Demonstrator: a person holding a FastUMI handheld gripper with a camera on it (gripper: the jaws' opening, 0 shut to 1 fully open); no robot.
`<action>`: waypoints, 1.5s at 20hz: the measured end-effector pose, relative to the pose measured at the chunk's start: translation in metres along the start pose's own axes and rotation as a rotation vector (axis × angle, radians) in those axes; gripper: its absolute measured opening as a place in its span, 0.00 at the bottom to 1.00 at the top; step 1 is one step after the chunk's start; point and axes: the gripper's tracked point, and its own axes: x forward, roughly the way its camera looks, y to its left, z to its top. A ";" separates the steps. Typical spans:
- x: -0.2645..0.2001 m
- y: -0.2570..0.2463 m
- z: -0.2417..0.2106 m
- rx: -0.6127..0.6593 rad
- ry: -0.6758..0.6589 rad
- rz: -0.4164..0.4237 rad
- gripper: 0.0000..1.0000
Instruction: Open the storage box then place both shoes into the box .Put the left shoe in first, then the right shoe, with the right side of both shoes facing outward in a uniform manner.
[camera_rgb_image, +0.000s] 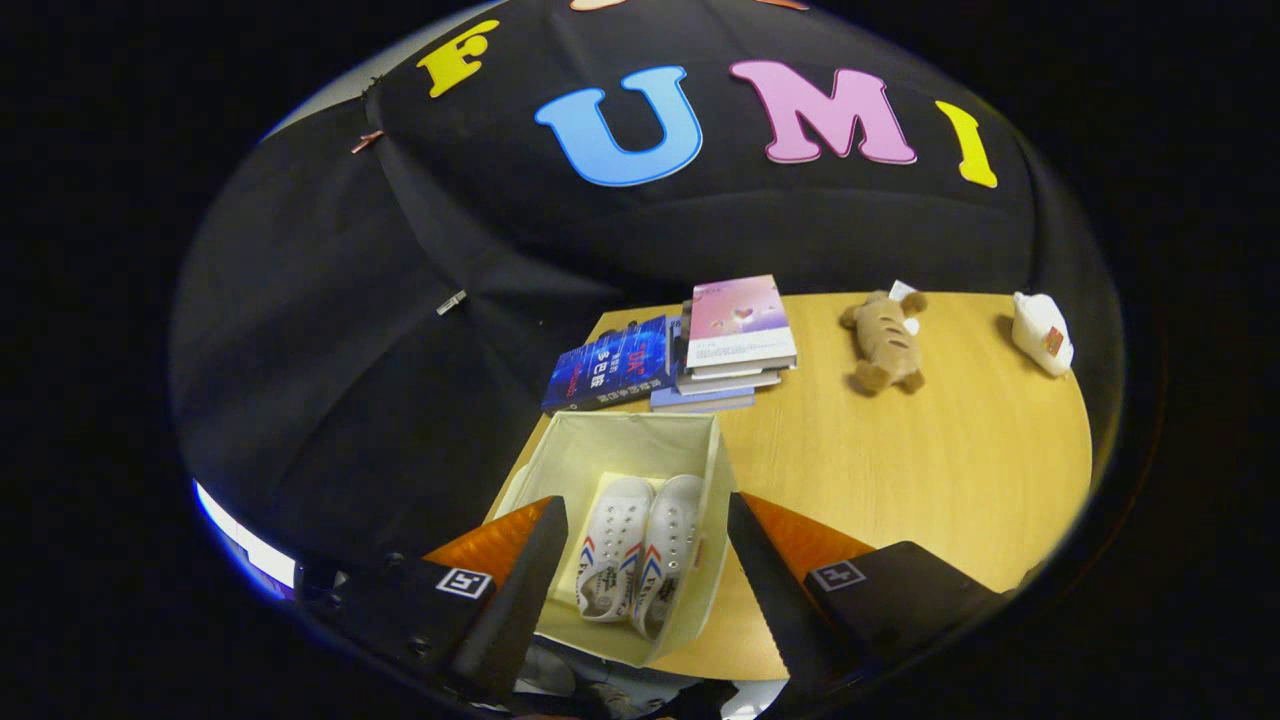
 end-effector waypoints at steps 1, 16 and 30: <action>-0.011 -0.011 0.009 -0.014 -0.032 -0.010 0.99; -0.193 -0.183 0.147 -0.216 -0.576 -0.162 0.98; -0.240 -0.222 0.118 -0.180 -0.692 -0.367 0.98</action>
